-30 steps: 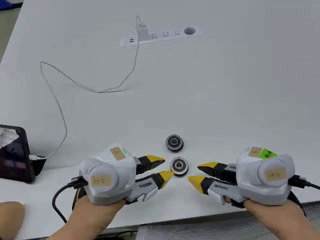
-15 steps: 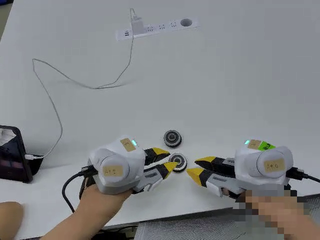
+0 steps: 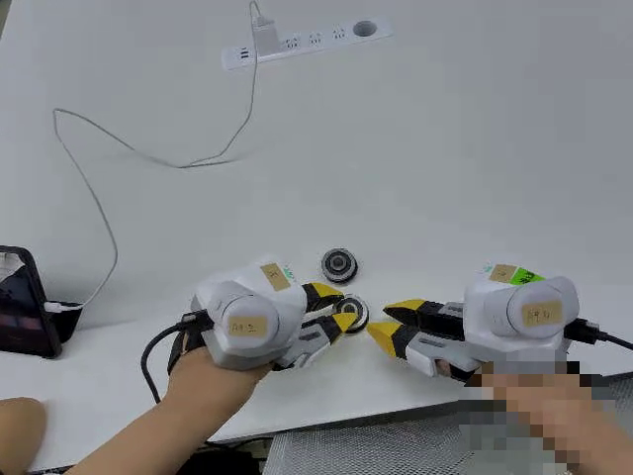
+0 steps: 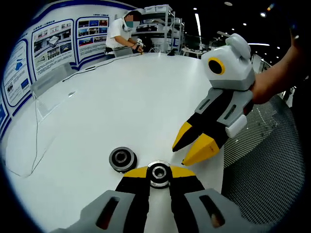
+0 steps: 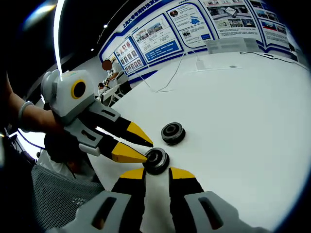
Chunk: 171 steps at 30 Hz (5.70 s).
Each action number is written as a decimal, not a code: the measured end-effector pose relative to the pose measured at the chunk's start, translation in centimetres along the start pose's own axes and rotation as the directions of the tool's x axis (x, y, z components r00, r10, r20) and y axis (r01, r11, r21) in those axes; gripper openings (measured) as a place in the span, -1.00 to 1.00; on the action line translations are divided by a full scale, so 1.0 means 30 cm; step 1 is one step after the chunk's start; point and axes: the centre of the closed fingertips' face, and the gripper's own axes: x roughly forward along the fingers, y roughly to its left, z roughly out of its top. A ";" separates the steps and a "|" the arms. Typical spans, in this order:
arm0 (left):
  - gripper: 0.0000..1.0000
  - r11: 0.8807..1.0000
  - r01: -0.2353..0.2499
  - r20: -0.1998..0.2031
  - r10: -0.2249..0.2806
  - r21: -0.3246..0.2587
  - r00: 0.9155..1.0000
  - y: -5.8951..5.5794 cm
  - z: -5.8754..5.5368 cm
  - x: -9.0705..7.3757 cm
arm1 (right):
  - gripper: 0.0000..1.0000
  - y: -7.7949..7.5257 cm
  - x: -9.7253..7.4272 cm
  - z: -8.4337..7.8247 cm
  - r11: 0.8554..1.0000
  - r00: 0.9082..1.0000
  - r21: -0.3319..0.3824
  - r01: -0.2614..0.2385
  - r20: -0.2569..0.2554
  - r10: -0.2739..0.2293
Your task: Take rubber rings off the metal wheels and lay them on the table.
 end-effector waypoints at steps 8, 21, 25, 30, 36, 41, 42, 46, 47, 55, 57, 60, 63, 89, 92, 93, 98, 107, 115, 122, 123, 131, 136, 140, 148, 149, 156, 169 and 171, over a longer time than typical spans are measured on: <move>-0.70 0.999 0.011 -0.034 -0.010 0.045 0.999 -0.006 -0.016 0.019 | -0.61 -0.003 0.000 -0.004 1.000 1.000 0.014 0.000 0.002 0.000; -0.72 0.995 0.015 -0.049 -0.010 0.101 0.999 0.000 -0.026 0.028 | -0.60 -0.007 0.007 -0.005 0.999 1.000 0.045 0.000 0.012 0.000; -0.73 0.996 0.016 -0.040 -0.013 0.093 0.999 0.003 -0.027 0.027 | -0.60 -0.011 0.012 0.001 0.998 1.000 0.067 0.001 0.023 -0.003; -0.73 0.996 0.017 -0.034 -0.014 0.085 0.999 0.004 -0.025 0.027 | -0.63 -0.025 0.017 0.003 0.994 0.999 0.109 0.005 0.032 -0.009; -0.73 0.996 0.016 -0.032 -0.014 0.086 0.999 0.002 -0.025 0.026 | -0.68 -0.037 0.028 0.004 0.989 0.999 0.151 0.005 0.040 -0.011; -0.73 0.996 0.014 -0.031 -0.011 0.084 0.999 0.001 -0.026 0.026 | -0.71 -0.034 0.041 0.008 0.985 0.999 0.174 -0.003 0.043 -0.005; -0.73 0.996 0.013 -0.031 -0.011 0.084 0.999 0.001 -0.026 0.026 | -0.72 -0.034 0.044 0.009 0.983 0.999 0.182 -0.005 0.046 -0.004; -0.73 0.996 0.013 -0.031 -0.011 0.084 0.999 0.001 -0.026 0.027 | -0.72 -0.036 0.053 0.008 0.978 0.999 0.210 -0.010 0.051 -0.001; -0.73 0.996 0.013 -0.030 -0.011 0.084 0.999 0.000 -0.025 0.027 | -0.72 -0.036 0.053 0.008 0.976 0.999 0.216 -0.011 0.052 0.000; -0.73 0.997 0.010 -0.027 -0.008 0.078 1.000 0.001 -0.028 0.027 | -0.72 -0.045 0.063 0.007 0.959 0.998 0.281 -0.027 0.068 0.008; -0.73 0.997 0.010 -0.026 -0.008 0.078 1.000 0.002 -0.030 0.027 | -0.72 -0.047 0.067 0.006 0.956 0.998 0.292 -0.030 0.070 0.010; -0.73 0.997 0.011 -0.026 -0.009 0.078 1.000 0.003 -0.032 0.027 | -0.73 -0.042 0.072 0.002 0.953 0.998 0.302 -0.041 0.067 0.021; -0.74 0.997 0.011 -0.025 -0.009 0.076 1.000 0.004 -0.032 0.026 | -0.75 -0.037 0.075 0.003 0.950 0.997 0.307 -0.046 0.068 0.027; -0.74 0.999 0.006 -0.018 -0.005 0.054 1.000 0.009 -0.035 0.026 | -0.75 -0.036 0.081 -0.006 0.918 0.995 0.385 -0.089 0.082 0.063; -0.74 0.999 0.006 -0.015 -0.005 0.051 1.000 0.008 -0.035 0.026 | -0.75 -0.034 0.080 -0.004 0.918 0.995 0.387 -0.091 0.082 0.064; -0.74 0.999 0.006 -0.016 -0.005 0.050 1.000 0.008 -0.035 0.026 | -0.76 -0.033 0.080 -0.004 0.916 0.995 0.391 -0.091 0.082 0.064; -0.74 0.999 0.006 -0.022 -0.005 0.054 1.000 0.008 -0.035 0.027 | -0.76 -0.029 0.075 -0.006 0.913 0.994 0.394 -0.101 0.078 0.076; -0.75 0.999 0.005 -0.017 -0.004 0.044 1.000 0.007 -0.034 0.027 | -0.75 -0.033 0.079 -0.006 0.907 0.994 0.409 -0.097 0.087 0.067; -0.74 0.999 0.002 -0.015 -0.001 0.038 1.000 0.005 -0.033 0.027 | -0.70 -0.036 0.077 -0.009 0.867 0.990 0.481 -0.127 0.120 0.078; -0.75 0.999 0.004 -0.014 -0.003 0.038 1.000 0.005 -0.033 0.026 | -0.72 -0.026 0.073 0.000 0.864 0.989 0.485 -0.133 0.119 0.086; -0.75 0.999 0.004 -0.014 -0.003 0.038 1.000 0.005 -0.033 0.026 | -0.72 -0.026 0.073 -0.001 0.865 0.989 0.483 -0.134 0.118 0.087; -0.74 0.999 0.003 -0.013 -0.002 0.037 1.000 0.006 -0.034 0.026 | -0.72 -0.025 0.076 -0.005 0.870 0.990 0.475 -0.132 0.109 0.090; -0.75 0.999 0.005 -0.011 -0.005 0.037 1.000 0.006 -0.033 0.025 | -0.72 -0.006 0.060 -0.012 0.857 0.989 0.495 -0.144 0.089 0.115; -0.74 0.999 0.005 -0.010 -0.004 0.038 1.000 0.004 -0.032 0.024 | -0.71 -0.011 0.069 -0.007 0.873 0.989 0.467 -0.144 0.105 0.107; -0.74 0.999 0.003 -0.009 -0.003 0.034 1.000 0.001 -0.036 0.023 | -0.59 -0.024 0.077 0.005 0.877 0.989 0.461 -0.135 0.110 0.095; -0.74 0.999 0.003 -0.009 -0.002 0.034 1.000 0.000 -0.036 0.023 | -0.59 -0.023 0.079 0.006 0.877 0.989 0.461 -0.137 0.109 0.098; -0.74 1.000 0.000 -0.007 0.000 0.031 1.000 0.000 -0.037 0.023 | -0.58 -0.016 0.082 0.010 0.869 0.988 0.472 -0.148 0.117 0.104; -0.74 1.000 -0.002 -0.004 0.002 0.025 1.000 0.002 -0.037 0.024 | -0.56 -0.013 0.082 0.022 0.873 0.986 0.462 -0.160 0.125 0.115; -0.74 1.000 -0.002 -0.004 0.002 0.025 1.000 0.003 -0.037 0.025 | -0.54 -0.015 0.086 0.024 0.871 0.985 0.465 -0.161 0.124 0.116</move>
